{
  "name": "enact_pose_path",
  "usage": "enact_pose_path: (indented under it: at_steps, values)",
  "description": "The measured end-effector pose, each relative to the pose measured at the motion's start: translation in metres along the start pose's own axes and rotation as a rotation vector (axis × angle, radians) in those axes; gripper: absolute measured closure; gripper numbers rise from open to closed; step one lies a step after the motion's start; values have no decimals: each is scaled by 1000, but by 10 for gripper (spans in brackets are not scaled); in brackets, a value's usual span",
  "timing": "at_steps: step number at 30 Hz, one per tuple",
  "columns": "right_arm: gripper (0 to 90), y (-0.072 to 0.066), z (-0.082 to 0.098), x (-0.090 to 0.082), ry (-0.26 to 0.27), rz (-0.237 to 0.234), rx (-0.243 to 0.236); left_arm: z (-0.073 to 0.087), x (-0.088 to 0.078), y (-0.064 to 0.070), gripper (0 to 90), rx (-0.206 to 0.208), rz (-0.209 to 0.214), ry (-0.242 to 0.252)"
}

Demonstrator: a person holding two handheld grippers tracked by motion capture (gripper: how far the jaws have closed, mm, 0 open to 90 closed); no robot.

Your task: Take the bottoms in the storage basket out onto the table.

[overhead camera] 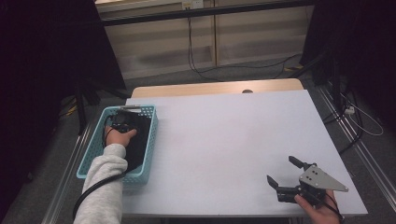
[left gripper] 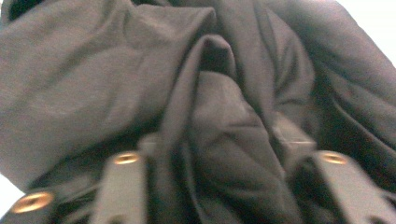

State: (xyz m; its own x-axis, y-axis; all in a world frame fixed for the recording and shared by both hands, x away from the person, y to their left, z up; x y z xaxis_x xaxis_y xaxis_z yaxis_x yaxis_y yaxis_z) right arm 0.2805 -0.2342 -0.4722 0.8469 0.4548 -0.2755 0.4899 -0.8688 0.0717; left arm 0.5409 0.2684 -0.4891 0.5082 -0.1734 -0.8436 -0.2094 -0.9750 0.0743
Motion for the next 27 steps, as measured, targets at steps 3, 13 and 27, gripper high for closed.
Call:
enact_pose_path:
  at_steps: [3, 13, 27]
  values:
    - [28, 0, 0, 0, 0, -1, -1, 0, -1, -1, 660, 6, 4, 3]
    - [28, 0, 1, 1, -6, -1, 3, 0, -7, -4, 741, -21, 33, -4]
    - [28, 0, 0, 1, -2, 3, 7, -26, -63, -15, 752, -7, 55, 18]
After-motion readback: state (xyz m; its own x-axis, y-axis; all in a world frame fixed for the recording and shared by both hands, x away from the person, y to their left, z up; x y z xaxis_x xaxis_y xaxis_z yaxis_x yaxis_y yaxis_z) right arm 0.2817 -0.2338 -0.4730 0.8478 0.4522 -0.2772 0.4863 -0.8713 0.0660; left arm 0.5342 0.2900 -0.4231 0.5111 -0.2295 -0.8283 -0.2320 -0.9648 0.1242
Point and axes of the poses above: each handheld gripper's, and its own axes: x roughly forward along the jaws, z roughly out of its underside, y roughly to its right, the point moved 6 cm from there along x, roughly forward along the jaws, and after that the axes turned 1 degree about -x, right-handed, at the moved point
